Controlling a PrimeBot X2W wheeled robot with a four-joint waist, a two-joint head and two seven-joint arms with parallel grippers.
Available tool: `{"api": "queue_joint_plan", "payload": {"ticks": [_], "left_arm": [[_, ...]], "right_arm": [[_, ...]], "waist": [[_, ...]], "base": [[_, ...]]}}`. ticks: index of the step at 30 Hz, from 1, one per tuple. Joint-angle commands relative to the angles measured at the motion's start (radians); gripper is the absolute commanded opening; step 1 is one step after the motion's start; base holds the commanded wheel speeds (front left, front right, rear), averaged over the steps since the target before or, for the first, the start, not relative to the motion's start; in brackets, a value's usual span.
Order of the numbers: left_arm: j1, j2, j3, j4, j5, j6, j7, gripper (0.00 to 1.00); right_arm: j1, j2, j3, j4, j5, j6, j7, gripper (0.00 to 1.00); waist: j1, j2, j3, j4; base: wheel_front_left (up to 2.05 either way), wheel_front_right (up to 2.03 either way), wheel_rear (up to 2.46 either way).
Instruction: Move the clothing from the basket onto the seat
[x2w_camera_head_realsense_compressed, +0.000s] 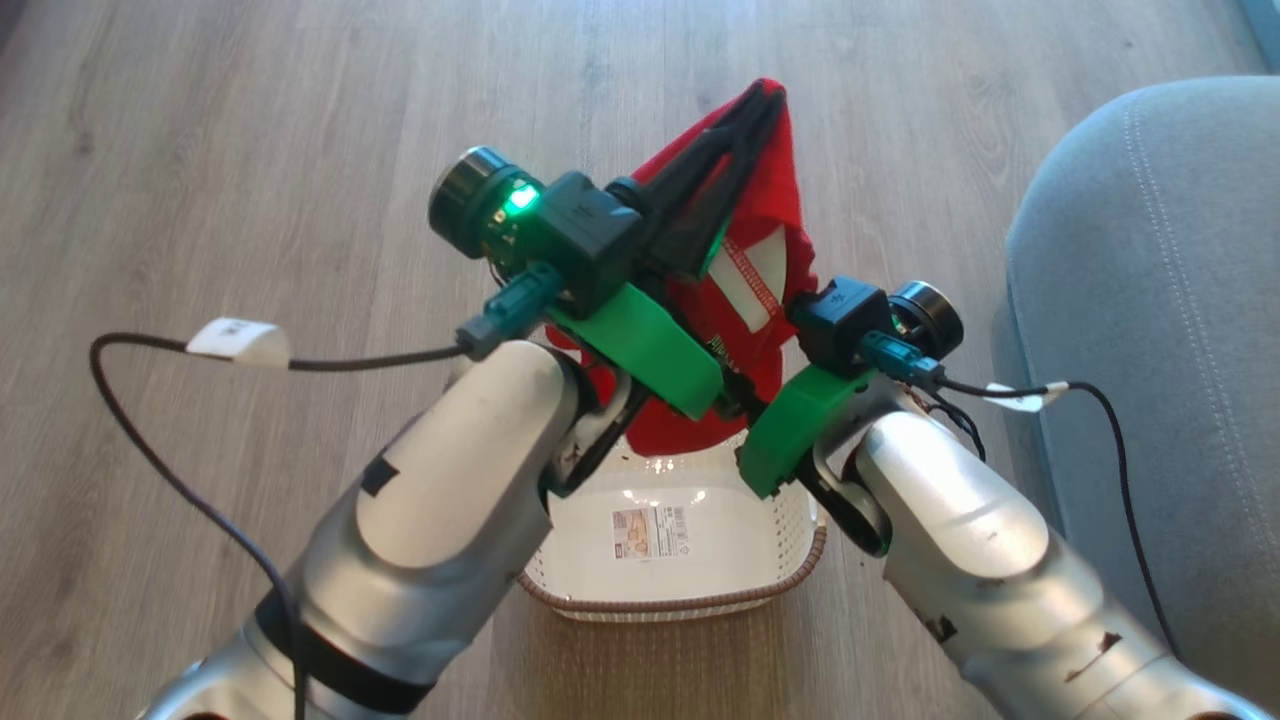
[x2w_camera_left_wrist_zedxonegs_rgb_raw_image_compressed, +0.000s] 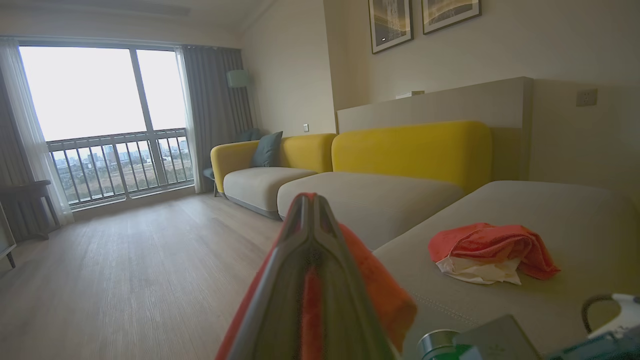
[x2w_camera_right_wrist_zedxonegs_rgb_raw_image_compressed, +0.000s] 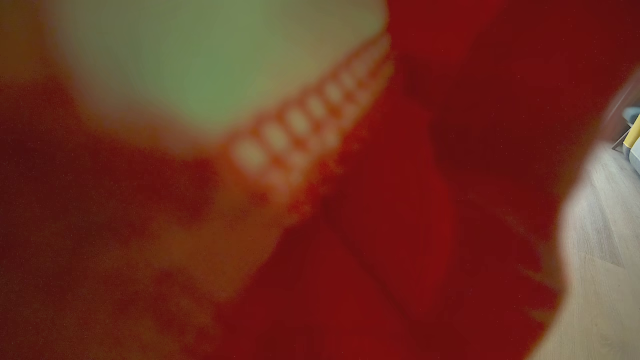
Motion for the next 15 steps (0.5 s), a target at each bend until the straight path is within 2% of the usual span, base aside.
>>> {"api": "queue_joint_plan", "payload": {"ticks": [1, 9, 10, 11, 12, 14, 15], "left_arm": [[-0.062, 0.01, 0.023, -0.04, -0.005, 0.004, -0.005, 0.0], [-0.06, 0.01, -0.036, -0.056, -0.029, 0.008, -0.005, 0.0], [-0.06, 0.01, -0.041, -0.057, -0.032, 0.009, -0.005, 0.0], [-0.06, 0.01, -0.041, -0.057, -0.032, 0.009, -0.005, 0.0], [-0.059, 0.01, -0.045, -0.058, -0.035, 0.009, -0.005, 0.0], [-0.058, 0.01, -0.049, -0.056, -0.039, 0.01, -0.005, 0.0], [-0.056, 0.01, -0.05, -0.053, -0.04, 0.011, -0.005, 0.0]], "right_arm": [[-0.043, 0.016, 0.011, -0.022, 0.011, 0.0, -0.007, 1.0], [-0.088, 0.016, 0.005, 0.026, 0.031, 0.0, -0.007, 1.0], [-0.091, 0.016, 0.003, 0.035, 0.03, 0.0, -0.007, 0.91], [-0.091, 0.016, 0.003, 0.035, 0.03, 0.0, -0.007, 0.91], [-0.094, 0.016, 0.002, 0.043, 0.03, 0.0, -0.007, 0.67], [-0.098, 0.016, -0.004, 0.059, 0.032, 0.0, -0.007, 0.0], [-0.097, 0.016, -0.006, 0.067, 0.035, 0.0, -0.007, 0.0]], "waist": [[0.0, 0.0, 0.0, 0.004], [0.0, 0.0, -0.002, 0.027], [0.0, 0.0, -0.003, 0.031], [0.0, 0.0, -0.003, 0.031], [0.0, 0.0, -0.003, 0.034], [0.0, 0.0, -0.006, 0.04], [0.0, 0.0, -0.007, 0.042]], "base": [[0.0, 0.0, 0.0], [0.0, 0.0, 0.0], [0.0, 0.0, 0.0], [0.0, 0.0, 0.0], [0.0, 0.0, 0.0], [0.0, 0.0, 0.0], [0.0, 0.0, 0.0]]}}
